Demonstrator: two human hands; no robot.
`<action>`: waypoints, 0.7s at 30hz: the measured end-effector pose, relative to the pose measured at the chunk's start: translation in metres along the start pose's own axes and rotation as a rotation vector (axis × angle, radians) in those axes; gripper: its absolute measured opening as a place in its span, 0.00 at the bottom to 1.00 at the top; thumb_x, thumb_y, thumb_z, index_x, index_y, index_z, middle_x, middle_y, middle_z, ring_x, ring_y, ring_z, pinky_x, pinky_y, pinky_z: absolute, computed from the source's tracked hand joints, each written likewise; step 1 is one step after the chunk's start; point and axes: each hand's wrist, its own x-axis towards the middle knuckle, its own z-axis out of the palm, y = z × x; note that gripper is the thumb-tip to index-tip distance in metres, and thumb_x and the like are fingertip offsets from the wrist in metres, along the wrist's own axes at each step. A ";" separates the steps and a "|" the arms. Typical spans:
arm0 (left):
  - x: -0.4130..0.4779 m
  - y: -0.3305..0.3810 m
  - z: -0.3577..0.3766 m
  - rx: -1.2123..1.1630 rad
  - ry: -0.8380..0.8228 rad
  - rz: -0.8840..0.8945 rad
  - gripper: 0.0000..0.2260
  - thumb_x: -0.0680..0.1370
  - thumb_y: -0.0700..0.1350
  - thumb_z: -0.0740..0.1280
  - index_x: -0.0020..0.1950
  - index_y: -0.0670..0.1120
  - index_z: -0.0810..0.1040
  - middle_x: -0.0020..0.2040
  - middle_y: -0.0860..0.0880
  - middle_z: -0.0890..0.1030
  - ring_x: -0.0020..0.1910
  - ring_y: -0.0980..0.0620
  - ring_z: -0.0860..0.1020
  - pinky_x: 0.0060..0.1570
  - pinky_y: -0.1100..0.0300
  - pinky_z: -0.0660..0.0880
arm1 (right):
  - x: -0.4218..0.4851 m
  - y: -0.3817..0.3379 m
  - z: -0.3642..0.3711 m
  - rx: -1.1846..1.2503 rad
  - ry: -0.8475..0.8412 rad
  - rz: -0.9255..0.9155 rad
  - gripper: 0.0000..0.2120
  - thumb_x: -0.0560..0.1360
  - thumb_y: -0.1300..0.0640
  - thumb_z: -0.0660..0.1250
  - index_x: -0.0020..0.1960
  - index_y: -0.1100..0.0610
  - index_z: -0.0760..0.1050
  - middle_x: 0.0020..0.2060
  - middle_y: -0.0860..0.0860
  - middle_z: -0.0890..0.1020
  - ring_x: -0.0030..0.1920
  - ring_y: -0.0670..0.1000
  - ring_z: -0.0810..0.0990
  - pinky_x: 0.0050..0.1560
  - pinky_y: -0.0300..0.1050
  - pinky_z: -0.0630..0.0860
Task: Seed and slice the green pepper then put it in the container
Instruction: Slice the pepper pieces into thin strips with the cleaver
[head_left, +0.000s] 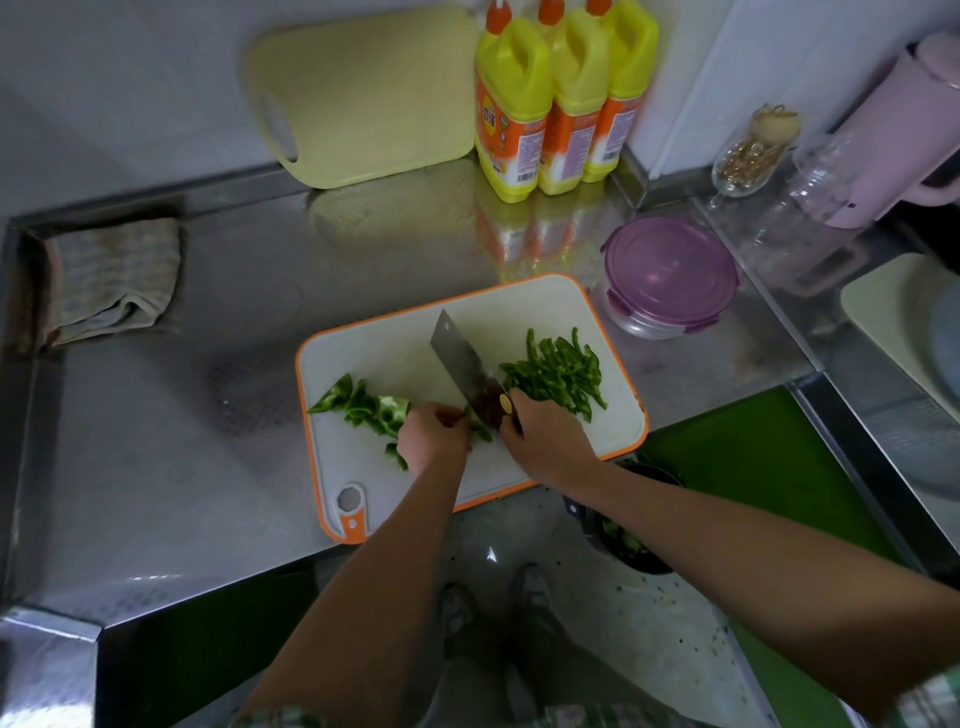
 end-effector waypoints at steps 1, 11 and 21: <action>0.001 0.000 0.001 0.002 0.001 -0.002 0.06 0.75 0.45 0.71 0.51 0.48 0.84 0.38 0.48 0.85 0.43 0.49 0.82 0.45 0.57 0.78 | -0.002 0.001 0.000 0.000 -0.008 0.003 0.05 0.80 0.56 0.57 0.46 0.56 0.65 0.30 0.49 0.70 0.31 0.52 0.72 0.29 0.42 0.62; -0.006 0.003 -0.006 -0.005 0.055 0.005 0.07 0.78 0.41 0.65 0.51 0.46 0.82 0.42 0.47 0.85 0.38 0.49 0.82 0.41 0.57 0.78 | -0.004 -0.007 0.011 0.008 0.004 -0.034 0.07 0.81 0.56 0.56 0.45 0.56 0.65 0.28 0.48 0.68 0.26 0.46 0.67 0.25 0.40 0.58; -0.007 -0.004 -0.038 0.033 0.302 0.131 0.08 0.78 0.41 0.64 0.54 0.46 0.80 0.51 0.44 0.81 0.50 0.43 0.78 0.45 0.53 0.74 | 0.006 0.002 0.003 0.003 0.052 0.075 0.07 0.81 0.56 0.55 0.50 0.59 0.68 0.28 0.48 0.67 0.27 0.49 0.68 0.27 0.42 0.61</action>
